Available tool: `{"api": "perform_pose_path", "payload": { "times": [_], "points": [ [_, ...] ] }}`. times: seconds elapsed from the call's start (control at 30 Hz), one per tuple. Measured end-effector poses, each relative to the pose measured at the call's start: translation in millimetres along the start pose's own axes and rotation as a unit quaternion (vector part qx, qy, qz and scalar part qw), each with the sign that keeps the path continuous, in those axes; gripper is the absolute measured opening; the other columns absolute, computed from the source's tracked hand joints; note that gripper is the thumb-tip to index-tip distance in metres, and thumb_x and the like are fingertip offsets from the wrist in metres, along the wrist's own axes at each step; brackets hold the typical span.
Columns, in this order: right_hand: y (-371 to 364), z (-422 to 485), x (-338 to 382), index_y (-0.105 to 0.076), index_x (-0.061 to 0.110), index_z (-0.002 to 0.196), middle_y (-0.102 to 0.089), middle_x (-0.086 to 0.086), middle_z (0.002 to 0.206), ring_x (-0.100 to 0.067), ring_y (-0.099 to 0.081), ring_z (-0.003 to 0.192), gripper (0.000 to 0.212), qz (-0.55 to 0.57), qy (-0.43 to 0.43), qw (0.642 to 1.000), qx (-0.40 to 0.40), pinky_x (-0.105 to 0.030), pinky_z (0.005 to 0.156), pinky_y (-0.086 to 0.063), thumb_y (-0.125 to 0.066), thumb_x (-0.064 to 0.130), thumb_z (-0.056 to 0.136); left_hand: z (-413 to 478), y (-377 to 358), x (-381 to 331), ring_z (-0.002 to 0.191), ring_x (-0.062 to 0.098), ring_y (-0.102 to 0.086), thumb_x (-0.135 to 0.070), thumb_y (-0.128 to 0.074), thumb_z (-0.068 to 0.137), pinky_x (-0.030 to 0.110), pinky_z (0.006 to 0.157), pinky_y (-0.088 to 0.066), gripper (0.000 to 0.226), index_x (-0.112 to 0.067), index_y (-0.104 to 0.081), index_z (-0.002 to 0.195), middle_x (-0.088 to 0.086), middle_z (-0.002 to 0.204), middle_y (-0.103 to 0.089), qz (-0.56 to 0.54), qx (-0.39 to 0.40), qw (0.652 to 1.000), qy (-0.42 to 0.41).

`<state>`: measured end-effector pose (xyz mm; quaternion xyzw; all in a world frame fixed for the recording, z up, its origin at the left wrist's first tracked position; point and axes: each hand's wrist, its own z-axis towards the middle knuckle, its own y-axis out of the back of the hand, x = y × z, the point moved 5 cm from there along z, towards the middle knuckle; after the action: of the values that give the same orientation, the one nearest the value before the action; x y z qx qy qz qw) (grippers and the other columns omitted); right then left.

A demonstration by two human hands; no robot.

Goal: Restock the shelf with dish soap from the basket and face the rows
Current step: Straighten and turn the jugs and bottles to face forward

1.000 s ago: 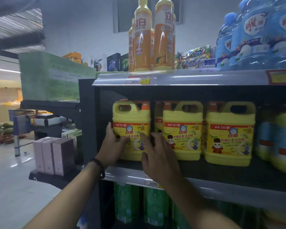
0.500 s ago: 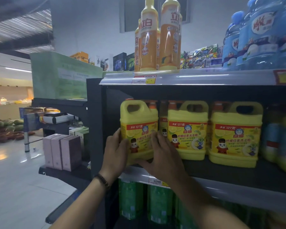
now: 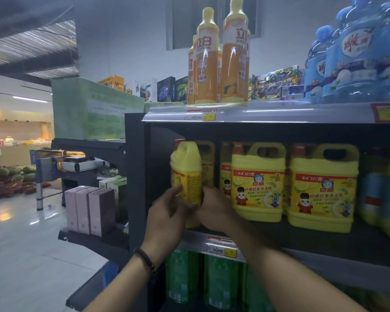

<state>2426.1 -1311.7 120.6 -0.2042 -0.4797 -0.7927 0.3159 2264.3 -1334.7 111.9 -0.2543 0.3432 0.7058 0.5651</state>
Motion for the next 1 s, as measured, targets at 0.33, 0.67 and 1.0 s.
{"api": "perform_pose_path", "payload": {
  "times": [0.33,0.67,1.0],
  "points": [
    [12.5,-14.3,-15.3,-0.049,0.026,0.132,-0.061,0.001,0.122,-0.021,-0.062,0.108,0.063,-0.086,-0.012,0.981,-0.174,-0.044,0.086,-0.059,-0.086,0.031,0.081,21.0,-13.9,17.8,0.148,0.032,-0.035,-0.023,-0.069,0.089,0.052,0.121,-0.036,0.061,-0.041,-0.051,0.144,0.003,0.157,-0.028,0.193,0.057,0.977,-0.066],
    [4.0,-20.6,-9.7,-0.040,0.036,0.159,-0.052,-0.001,0.139,-0.024,-0.058,0.121,0.073,-0.192,0.063,0.961,-0.188,-0.035,0.090,-0.056,-0.070,0.013,0.097,36.7,-38.2,28.5,0.134,0.044,-0.038,-0.013,-0.067,0.086,0.051,0.114,-0.041,0.075,-0.040,-0.046,0.152,0.016,0.148,-0.036,0.241,0.060,0.968,-0.044],
    [-0.8,-11.4,-21.2,-0.040,0.048,0.159,-0.057,0.004,0.141,-0.021,-0.058,0.124,0.077,-0.133,0.047,0.979,-0.146,-0.034,0.099,-0.056,-0.072,0.020,0.096,41.0,-47.4,43.6,0.133,0.041,-0.042,0.006,-0.057,0.075,0.053,0.113,-0.046,0.083,-0.040,-0.044,0.144,0.007,0.143,-0.027,0.185,0.069,0.980,-0.040]
  ]
}}
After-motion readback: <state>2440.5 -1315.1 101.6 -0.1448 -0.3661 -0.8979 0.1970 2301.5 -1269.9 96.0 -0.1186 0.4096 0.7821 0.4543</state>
